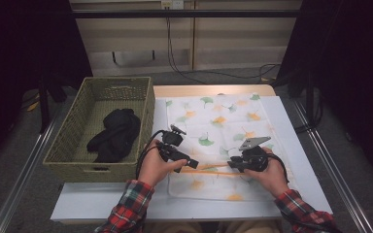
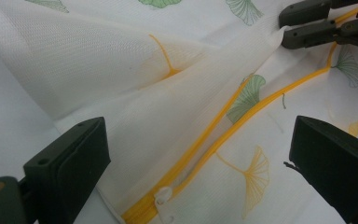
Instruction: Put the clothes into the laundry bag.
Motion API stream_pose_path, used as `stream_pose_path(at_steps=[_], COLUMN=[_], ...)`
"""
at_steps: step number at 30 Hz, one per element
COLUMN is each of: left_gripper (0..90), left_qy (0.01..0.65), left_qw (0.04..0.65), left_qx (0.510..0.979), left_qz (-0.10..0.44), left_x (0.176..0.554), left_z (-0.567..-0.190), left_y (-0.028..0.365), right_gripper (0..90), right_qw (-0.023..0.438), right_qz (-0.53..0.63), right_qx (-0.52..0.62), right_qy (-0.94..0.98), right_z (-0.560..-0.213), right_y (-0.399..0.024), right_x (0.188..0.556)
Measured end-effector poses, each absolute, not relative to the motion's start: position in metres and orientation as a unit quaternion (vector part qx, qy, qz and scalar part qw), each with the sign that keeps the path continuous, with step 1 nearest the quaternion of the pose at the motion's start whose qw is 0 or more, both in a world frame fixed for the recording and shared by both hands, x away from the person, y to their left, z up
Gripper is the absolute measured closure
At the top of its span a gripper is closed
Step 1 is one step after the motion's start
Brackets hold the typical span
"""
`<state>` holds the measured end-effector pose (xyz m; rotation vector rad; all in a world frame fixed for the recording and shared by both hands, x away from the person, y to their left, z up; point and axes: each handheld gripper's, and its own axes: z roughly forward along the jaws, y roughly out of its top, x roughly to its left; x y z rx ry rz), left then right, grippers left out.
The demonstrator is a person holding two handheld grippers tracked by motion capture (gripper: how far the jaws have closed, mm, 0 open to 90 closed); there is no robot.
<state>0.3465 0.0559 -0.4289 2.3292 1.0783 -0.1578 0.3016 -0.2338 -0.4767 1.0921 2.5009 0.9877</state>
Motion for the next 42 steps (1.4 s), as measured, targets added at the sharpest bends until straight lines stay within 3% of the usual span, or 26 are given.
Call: stream_pose_path(at_steps=[9,33,42], left_gripper=[4.3,4.3,4.0], left_qy=[0.403,0.399,0.399], left_qw=[0.278,0.281,0.277], left_qx=[0.87,0.871,0.872], left_qz=[-0.06,-0.062,-0.063], left_x=[0.345,0.345,0.345], left_z=[-0.431,-0.432,-0.431], left_y=[0.054,0.054,0.054], right_gripper=[88.8,90.0,90.0], right_qw=[0.101,0.052,0.064], right_qz=[0.351,0.365,0.363], right_qx=[0.395,0.432,0.445], right_qy=[0.843,0.823,0.816], right_z=[-0.476,-0.448,-0.441], right_y=[-0.237,-0.242,-0.24], right_x=[0.304,0.312,0.315])
